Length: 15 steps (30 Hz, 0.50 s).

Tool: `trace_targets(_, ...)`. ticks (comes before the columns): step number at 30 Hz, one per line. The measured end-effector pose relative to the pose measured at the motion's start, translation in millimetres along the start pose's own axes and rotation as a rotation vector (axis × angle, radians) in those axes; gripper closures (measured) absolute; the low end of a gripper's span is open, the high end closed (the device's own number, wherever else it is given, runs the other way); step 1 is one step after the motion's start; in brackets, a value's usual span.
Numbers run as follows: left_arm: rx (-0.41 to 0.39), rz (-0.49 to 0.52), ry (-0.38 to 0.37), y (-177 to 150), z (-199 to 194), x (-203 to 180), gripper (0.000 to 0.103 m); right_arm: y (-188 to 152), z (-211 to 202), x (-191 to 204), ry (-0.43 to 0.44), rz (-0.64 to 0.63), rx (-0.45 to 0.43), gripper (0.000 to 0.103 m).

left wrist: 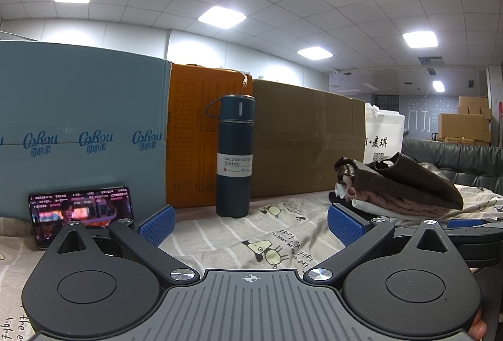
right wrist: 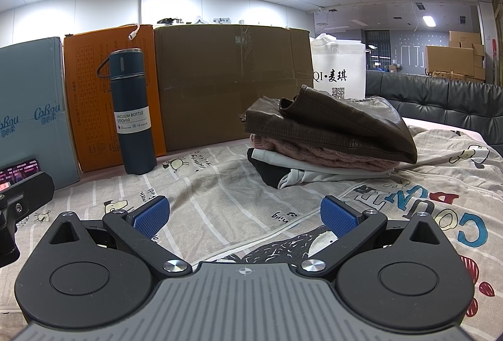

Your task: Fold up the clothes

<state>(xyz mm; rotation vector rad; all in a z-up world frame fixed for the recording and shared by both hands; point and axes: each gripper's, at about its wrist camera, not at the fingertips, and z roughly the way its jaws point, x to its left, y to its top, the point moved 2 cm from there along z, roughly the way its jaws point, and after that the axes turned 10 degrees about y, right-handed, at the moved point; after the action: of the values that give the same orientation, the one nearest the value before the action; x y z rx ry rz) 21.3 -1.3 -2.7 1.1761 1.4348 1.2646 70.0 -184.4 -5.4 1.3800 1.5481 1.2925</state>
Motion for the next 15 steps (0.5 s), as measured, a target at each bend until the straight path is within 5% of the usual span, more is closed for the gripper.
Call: trace_targets(15,0.000,0.000,0.001,-0.3,0.3,0.1,0.000,0.2,-0.5,-0.1,0.001,0.000,0.002,0.000)
